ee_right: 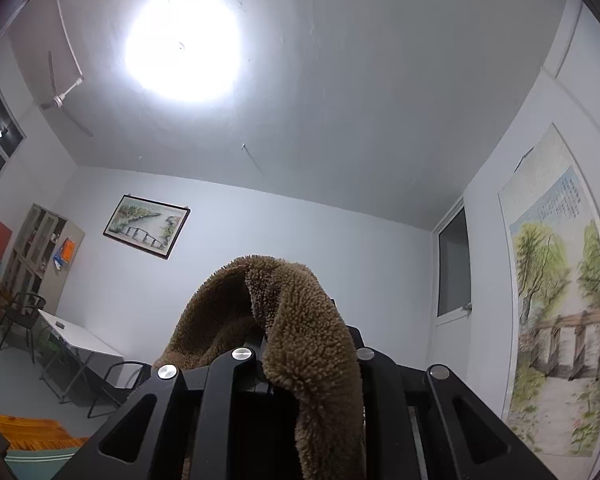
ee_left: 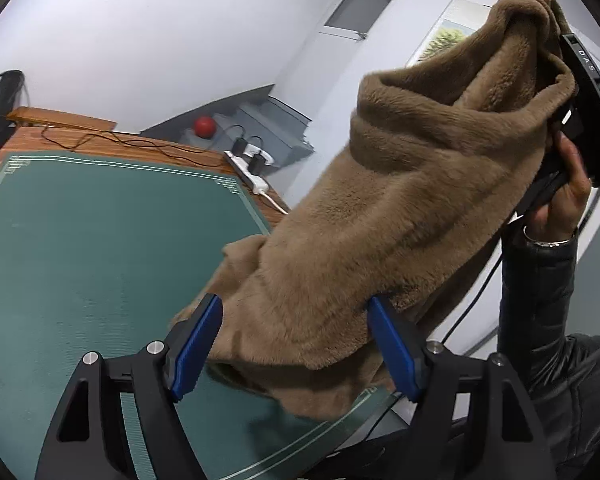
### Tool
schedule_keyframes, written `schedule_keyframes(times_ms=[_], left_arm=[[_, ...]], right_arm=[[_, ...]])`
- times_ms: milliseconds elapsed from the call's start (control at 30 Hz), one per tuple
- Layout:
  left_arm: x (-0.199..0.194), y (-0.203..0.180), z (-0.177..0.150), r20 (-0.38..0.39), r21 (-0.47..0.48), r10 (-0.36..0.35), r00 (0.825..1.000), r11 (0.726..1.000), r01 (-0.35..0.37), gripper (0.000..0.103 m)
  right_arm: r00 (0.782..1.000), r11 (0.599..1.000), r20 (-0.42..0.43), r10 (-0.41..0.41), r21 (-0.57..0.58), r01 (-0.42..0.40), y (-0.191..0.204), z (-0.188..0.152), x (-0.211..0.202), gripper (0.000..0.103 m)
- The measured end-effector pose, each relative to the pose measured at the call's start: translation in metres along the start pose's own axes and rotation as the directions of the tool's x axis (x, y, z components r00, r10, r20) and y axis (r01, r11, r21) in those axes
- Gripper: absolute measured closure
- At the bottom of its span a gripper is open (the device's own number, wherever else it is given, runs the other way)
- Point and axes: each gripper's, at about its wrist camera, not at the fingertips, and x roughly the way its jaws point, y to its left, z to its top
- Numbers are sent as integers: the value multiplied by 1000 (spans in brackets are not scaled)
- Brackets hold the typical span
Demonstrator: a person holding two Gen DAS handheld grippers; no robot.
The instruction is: Fold clothes
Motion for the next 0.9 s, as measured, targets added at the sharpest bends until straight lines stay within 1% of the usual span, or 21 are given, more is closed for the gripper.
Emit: schedule_keyframes(times_ms=[100, 167, 233, 267, 333, 400, 433, 467, 500, 533, 567, 633, 667, 700, 733, 767, 800, 867, 900], left_arm=[[5, -12, -2, -19, 10, -41, 999, 999, 41, 23], [10, -22, -5, -48, 37, -78, 996, 996, 80, 23], [13, -30, -11, -56, 68, -90, 994, 993, 94, 23], [14, -35, -14, -58, 85, -90, 994, 992, 95, 23], [16, -39, -17, -42, 106, -50, 998, 993, 54, 23], [20, -32, -12, -24, 74, -48, 999, 996, 50, 24], [22, -28, -9, -15, 58, -47, 999, 997, 48, 38], [28, -26, -7, -24, 38, -39, 999, 998, 40, 67], [34, -23, -4, -33, 18, -31, 999, 999, 31, 81], [40, -20, -1, -43, -1, -22, 999, 1000, 22, 87], [43, -19, 1, -32, -3, -3, 999, 1000, 3, 88], [37, -21, 6, 6, 27, 70, 998, 997, -70, 89], [30, -22, 11, 45, 40, 112, 993, 993, -114, 89], [17, -21, 18, 94, 37, 151, 984, 987, -155, 89], [4, -20, 22, 134, 21, 173, 976, 984, -178, 89], [-11, -17, 30, 180, -2, 197, 964, 980, -200, 89], [-31, -14, 39, 235, -31, 231, 944, 973, -230, 89], [-65, -12, 54, 327, -74, 276, 904, 961, -267, 89], [-87, -13, 61, 385, -95, 289, 876, 957, -274, 89]], right_arm=[[1000, 1000, 6, -3, -18, 4, -1, 7, -5, 85], [1000, 999, -5, -7, -33, 7, -1, 8, -6, 85], [1000, 999, -18, -9, -32, 9, -4, 6, -5, 85], [1000, 1000, -24, -11, -27, 10, -7, 5, -3, 85], [1000, 1000, -29, -9, 2, 9, -13, 4, -4, 85], [999, 1000, -30, -9, 17, 10, -18, 3, -6, 85], [999, 1000, -31, -9, 24, 10, -20, 2, -7, 85], [999, 999, -32, -9, 31, 10, -22, 1, -8, 85], [999, 999, -32, -9, 33, 10, -23, 1, -8, 85], [999, 999, -34, -8, 35, 9, -23, 1, -9, 85], [999, 999, -36, -7, 36, 8, -24, 0, -10, 85], [999, 1000, -38, -20, 22, 21, -25, -2, -12, 85], [999, 999, -38, -33, 9, 33, -25, -3, -13, 85], [998, 999, -38, -47, -1, 47, -27, -3, -11, 85], [997, 998, -43, -64, -3, 64, -32, -5, -11, 85], [996, 997, -49, -80, -3, 80, -37, -8, -10, 85], [993, 995, -68, -93, 13, 94, -46, -12, -9, 85], [988, 992, -107, -115, 48, 121, -64, -20, -7, 85], [984, 989, -126, -124, 62, 133, -71, -24, -6, 85]])
